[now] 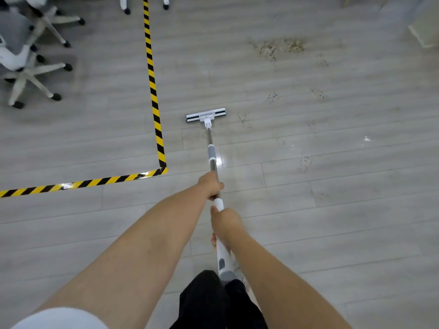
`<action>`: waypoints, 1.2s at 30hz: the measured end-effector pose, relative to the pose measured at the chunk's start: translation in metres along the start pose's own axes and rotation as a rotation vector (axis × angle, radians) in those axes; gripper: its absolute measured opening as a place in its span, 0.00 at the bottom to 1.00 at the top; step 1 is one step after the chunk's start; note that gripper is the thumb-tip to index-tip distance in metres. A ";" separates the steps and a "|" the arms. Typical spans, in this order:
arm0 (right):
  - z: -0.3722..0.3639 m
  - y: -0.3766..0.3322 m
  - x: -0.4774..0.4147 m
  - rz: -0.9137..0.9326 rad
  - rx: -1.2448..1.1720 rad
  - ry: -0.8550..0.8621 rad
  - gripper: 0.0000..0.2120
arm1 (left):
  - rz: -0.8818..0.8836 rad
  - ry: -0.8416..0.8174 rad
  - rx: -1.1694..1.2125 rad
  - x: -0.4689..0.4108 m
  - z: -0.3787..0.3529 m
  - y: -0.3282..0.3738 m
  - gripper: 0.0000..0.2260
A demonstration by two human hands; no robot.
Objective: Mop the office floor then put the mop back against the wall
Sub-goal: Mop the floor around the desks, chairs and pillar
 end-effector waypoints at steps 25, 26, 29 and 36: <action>0.063 -0.224 -0.025 -0.011 0.424 -0.061 0.12 | 0.232 -0.024 0.514 -0.131 0.098 0.138 0.09; 0.067 -0.233 -0.021 0.007 0.458 -0.054 0.12 | 0.228 -0.010 0.517 -0.131 0.104 0.144 0.09; 0.075 -0.261 -0.012 0.065 0.474 -0.034 0.09 | 0.217 0.001 0.536 -0.132 0.123 0.162 0.11; 0.088 -0.323 -0.006 0.123 0.398 0.035 0.06 | 0.134 0.008 0.572 -0.150 0.176 0.218 0.12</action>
Point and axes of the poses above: each hand's wrist, its own x-axis away from the middle knuckle, its own z-axis out of the back of the hand, y = z × x, the point moved 5 cm from there along -x, towards the middle knuckle, and after that the axes turned 8 degrees about -x, right-handed, at the moved point
